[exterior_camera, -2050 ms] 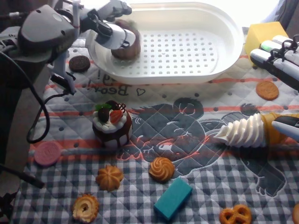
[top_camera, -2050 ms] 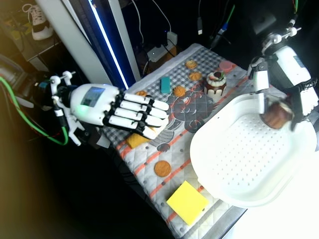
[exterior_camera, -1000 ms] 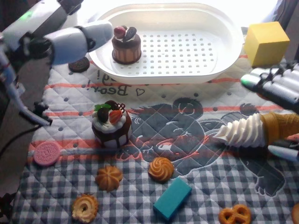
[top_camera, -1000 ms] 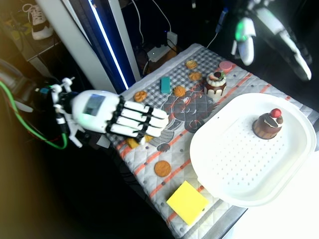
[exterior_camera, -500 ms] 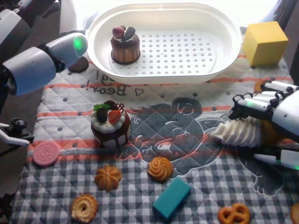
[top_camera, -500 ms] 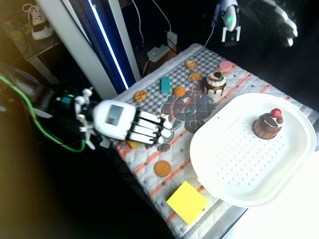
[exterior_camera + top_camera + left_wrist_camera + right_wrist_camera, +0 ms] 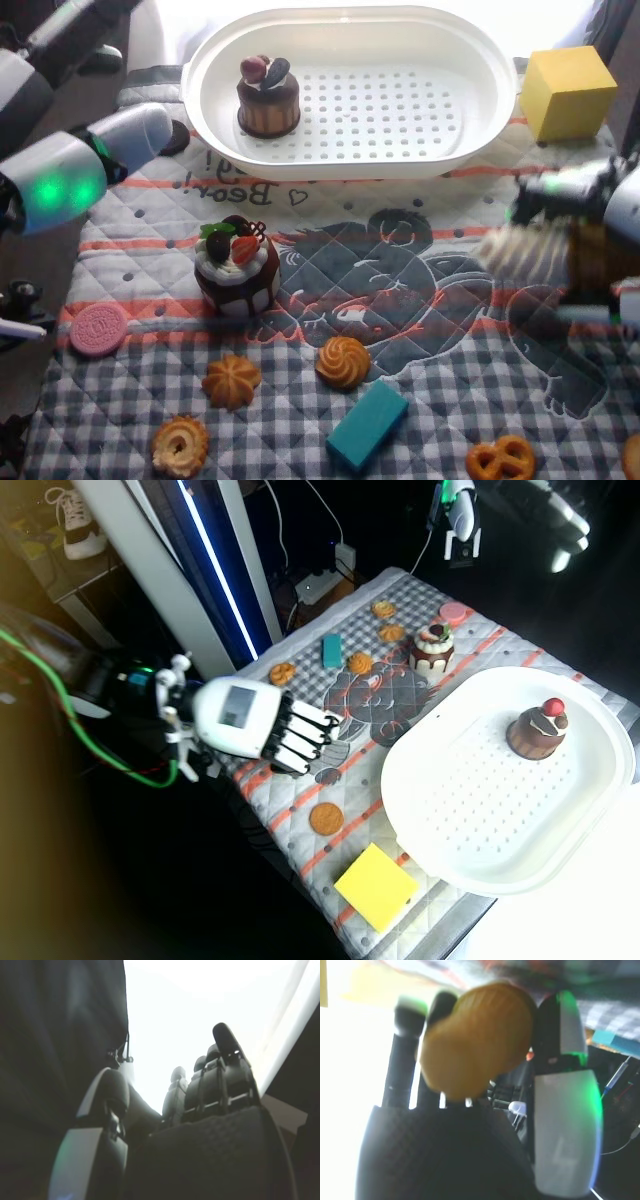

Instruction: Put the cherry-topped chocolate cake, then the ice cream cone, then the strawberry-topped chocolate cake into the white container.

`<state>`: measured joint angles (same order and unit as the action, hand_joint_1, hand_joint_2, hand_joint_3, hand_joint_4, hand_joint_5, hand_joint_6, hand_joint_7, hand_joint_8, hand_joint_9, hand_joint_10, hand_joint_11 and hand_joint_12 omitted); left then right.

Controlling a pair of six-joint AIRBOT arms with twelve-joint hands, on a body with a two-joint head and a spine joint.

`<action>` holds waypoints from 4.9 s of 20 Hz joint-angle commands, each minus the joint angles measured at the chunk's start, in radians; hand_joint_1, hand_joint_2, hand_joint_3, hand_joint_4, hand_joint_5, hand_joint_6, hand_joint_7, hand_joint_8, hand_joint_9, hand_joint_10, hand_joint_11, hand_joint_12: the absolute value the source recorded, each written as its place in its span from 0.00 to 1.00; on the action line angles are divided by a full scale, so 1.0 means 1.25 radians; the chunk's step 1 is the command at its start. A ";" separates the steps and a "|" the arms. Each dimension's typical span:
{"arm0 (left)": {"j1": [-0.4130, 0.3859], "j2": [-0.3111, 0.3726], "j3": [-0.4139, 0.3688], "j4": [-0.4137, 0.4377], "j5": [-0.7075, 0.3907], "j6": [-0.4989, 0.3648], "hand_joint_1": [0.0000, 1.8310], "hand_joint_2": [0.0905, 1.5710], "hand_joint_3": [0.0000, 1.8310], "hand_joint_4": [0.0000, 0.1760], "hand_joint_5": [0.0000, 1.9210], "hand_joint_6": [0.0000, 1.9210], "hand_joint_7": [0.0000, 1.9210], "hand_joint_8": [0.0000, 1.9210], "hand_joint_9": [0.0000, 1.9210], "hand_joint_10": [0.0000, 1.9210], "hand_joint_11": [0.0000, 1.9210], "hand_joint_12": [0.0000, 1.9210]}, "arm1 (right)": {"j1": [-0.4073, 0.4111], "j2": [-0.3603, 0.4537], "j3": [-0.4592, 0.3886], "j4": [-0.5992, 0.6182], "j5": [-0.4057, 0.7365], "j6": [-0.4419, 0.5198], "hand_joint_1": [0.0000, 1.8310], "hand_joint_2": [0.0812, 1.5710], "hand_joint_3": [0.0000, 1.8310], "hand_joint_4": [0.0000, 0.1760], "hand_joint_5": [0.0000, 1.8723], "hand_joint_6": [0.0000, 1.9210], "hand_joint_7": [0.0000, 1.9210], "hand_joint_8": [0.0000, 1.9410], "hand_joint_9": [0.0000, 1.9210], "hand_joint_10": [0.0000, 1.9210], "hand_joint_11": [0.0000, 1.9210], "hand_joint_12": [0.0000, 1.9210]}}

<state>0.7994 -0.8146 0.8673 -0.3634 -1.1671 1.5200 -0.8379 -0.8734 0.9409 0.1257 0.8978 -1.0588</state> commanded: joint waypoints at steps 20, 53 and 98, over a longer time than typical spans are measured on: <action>0.045 -0.021 0.001 0.013 -0.124 -0.043 0.28 0.89 0.00 0.32 0.04 0.00 0.00 0.00 0.00 0.00 0.00 0.06 | 0.458 -0.324 0.399 0.056 -0.371 -0.171 0.62 0.83 0.00 0.00 0.17 0.50 0.22 0.54 0.24 0.71 0.23 0.95; 0.058 0.009 -0.004 0.079 0.148 -0.048 0.37 0.67 0.01 0.51 0.00 0.00 0.00 0.00 0.00 0.00 0.00 0.05 | 0.002 0.108 -0.098 -0.038 0.123 -0.034 0.39 0.76 0.00 0.00 0.00 0.00 0.02 0.01 0.00 0.14 0.00 0.41; -0.400 -0.232 0.274 0.068 0.507 0.137 0.70 0.72 0.00 0.00 0.11 0.67 0.10 0.69 0.12 0.87 0.13 1.00 | -0.095 0.105 -0.111 -0.014 0.216 -0.005 0.37 0.79 0.00 0.00 0.00 0.00 0.00 0.00 0.00 0.21 0.00 0.64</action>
<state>0.3088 -1.1152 1.2182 -0.2913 -0.4335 1.7069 -0.9604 -0.7441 0.7986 0.1074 1.0443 -1.0687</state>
